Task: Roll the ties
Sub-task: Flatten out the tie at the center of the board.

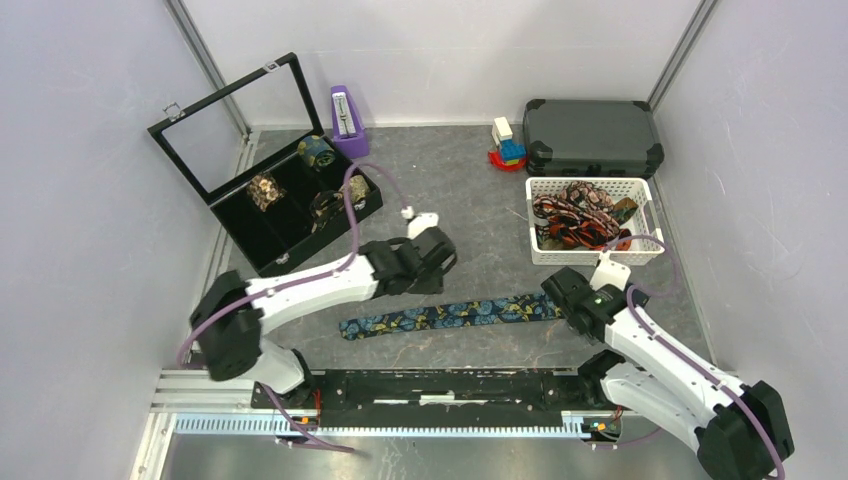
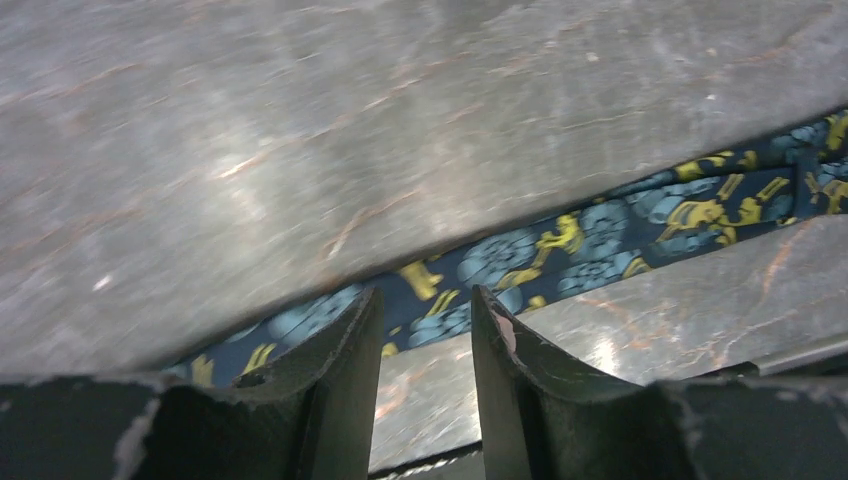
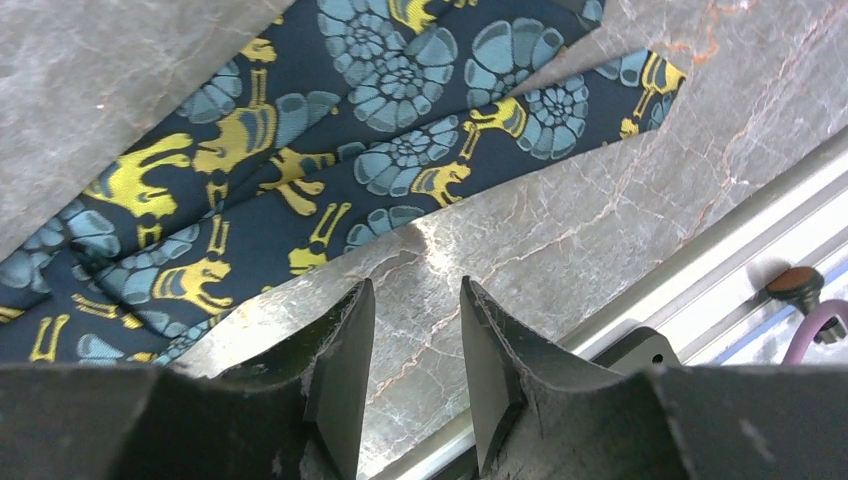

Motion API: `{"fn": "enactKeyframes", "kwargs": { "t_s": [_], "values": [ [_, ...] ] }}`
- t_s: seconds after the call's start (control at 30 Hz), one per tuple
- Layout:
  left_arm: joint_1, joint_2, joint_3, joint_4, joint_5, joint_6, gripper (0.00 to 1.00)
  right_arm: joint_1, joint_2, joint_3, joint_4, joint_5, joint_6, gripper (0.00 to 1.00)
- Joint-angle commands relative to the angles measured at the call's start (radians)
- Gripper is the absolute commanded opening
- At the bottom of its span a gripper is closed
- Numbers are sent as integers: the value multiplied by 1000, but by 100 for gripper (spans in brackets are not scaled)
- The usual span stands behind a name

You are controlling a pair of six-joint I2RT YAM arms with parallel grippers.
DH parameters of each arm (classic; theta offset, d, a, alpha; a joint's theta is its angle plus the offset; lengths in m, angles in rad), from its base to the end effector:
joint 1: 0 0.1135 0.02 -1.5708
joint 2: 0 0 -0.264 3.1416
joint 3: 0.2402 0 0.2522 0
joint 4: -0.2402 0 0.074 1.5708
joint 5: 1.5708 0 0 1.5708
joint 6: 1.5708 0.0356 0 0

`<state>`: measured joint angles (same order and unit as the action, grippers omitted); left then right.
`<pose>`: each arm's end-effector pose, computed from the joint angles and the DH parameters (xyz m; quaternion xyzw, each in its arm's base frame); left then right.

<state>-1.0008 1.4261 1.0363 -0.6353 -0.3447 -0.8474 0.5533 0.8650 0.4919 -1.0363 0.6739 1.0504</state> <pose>0.1651 -0.2352 0.2453 0.0266 0.9495 -0.1124 0.2918 0.1096 0.0416 0.1805 0.2572 0.9052 -0.1745 0.2897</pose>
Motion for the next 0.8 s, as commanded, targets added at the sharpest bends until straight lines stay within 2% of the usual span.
{"fn": "enactKeyframes", "kwargs": {
  "t_s": [0.0,0.17,0.27,0.43,0.77],
  "values": [
    [2,160,110,185,171,135,44,-6,-3,-44,-24,68,157,43],
    [4,345,231,193,195,188,43,-11,12,-104,18,125,252,42],
    [4,399,266,197,218,188,41,-19,31,-145,90,117,252,41],
    [-15,374,196,258,239,157,40,-37,105,-124,84,166,267,41],
    [-74,353,70,297,222,108,38,-74,108,-169,184,191,241,41]
  ]
}}
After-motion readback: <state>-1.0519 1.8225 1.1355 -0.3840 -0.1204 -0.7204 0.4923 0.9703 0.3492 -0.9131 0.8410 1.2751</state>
